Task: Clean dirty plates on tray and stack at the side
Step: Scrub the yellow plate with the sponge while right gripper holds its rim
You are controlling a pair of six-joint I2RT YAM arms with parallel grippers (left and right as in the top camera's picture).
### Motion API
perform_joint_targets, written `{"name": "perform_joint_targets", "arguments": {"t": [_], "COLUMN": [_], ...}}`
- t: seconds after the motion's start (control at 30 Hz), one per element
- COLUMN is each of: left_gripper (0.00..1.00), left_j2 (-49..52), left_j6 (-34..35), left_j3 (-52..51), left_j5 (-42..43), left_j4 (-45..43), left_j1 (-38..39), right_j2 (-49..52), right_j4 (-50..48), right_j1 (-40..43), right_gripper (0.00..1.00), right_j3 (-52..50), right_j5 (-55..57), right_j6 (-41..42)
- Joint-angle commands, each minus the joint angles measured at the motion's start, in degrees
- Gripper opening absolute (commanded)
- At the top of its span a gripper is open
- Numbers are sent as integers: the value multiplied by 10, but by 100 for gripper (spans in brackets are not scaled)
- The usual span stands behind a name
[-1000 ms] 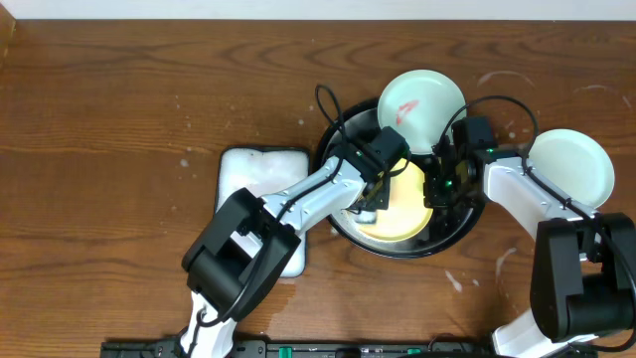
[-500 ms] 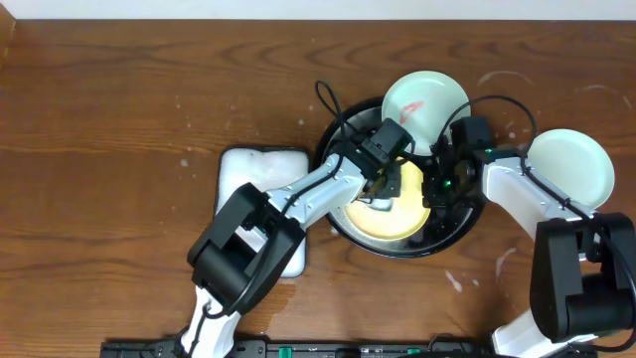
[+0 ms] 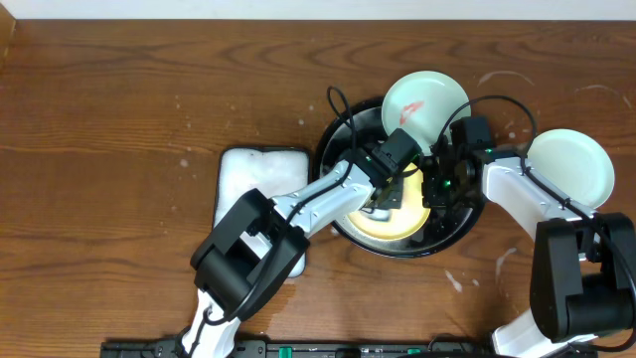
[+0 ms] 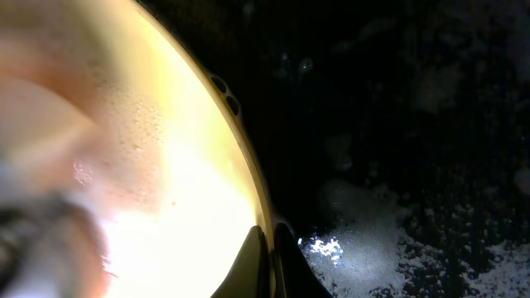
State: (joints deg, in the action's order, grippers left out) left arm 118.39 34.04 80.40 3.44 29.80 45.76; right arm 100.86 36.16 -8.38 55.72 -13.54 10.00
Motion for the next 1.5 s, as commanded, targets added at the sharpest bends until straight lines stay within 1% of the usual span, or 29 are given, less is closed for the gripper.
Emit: {"name": "perform_joint_targets", "arguments": {"t": [0.0,0.07,0.1,0.17,0.23,0.37,0.43,0.6,0.7,0.73,0.8,0.93,1.07,1.23,1.37,1.47], "left_gripper": [8,8,8,8,8,8,8,8,8,8,8,7,8,7,8,9], "left_j2": [15,15,15,15,15,15,16,16,16,16,16,16,16,16,16,16], "left_j6": [-71,-105,-119,-141,-140,-123,-123,-123,-123,-113,-72,-21,5,6,6,6], "left_j3": [-12,-12,-12,-11,-12,-16,-24,-45,-45,-45,-45,-45,-45,-45,-45,-45], "left_j5": [-253,-306,-314,-313,-306,-238,-221,-212,-136,-109,-56,31,110,207,219,219], "left_j4": [23,5,-5,-18,-14,-6,-30,-117,-174,-186,-196,-172,-130,-82,-41,-61], "left_j1": [-8,-8,-8,-8,-8,-8,-8,-8,-8,-8,-8,-8,-8,-8,-8,-8], "right_j2": [10,10,10,10,10,10,10,10,10,10,10,10,10,10,10,10], "right_j4": [3,3,3,3,3,3,3,3,3,3,3,3,1,0,0,-1], "right_j1": [-3,-3,-3,-3,-3,-3,-3,-3,-3,-3,-3,-3,-3,-3,-3,-3], "right_gripper": [1,1,1,1,1,1,1,1,1,1,1,1,1,1,1,1], "right_j3": [-5,-5,-5,-5,-5,-5,-5,-5,-5,-5,-5,-5,-5,-5,-5,-5], "right_j5": [17,17,17,17,17,17,17,17,17,17,17,17,17,17,17,17], "right_j6": [-13,-13,-13,-13,-13,-13,-13,-15,-15,-16,-16,-19,-19,-19,-19,-19]}}
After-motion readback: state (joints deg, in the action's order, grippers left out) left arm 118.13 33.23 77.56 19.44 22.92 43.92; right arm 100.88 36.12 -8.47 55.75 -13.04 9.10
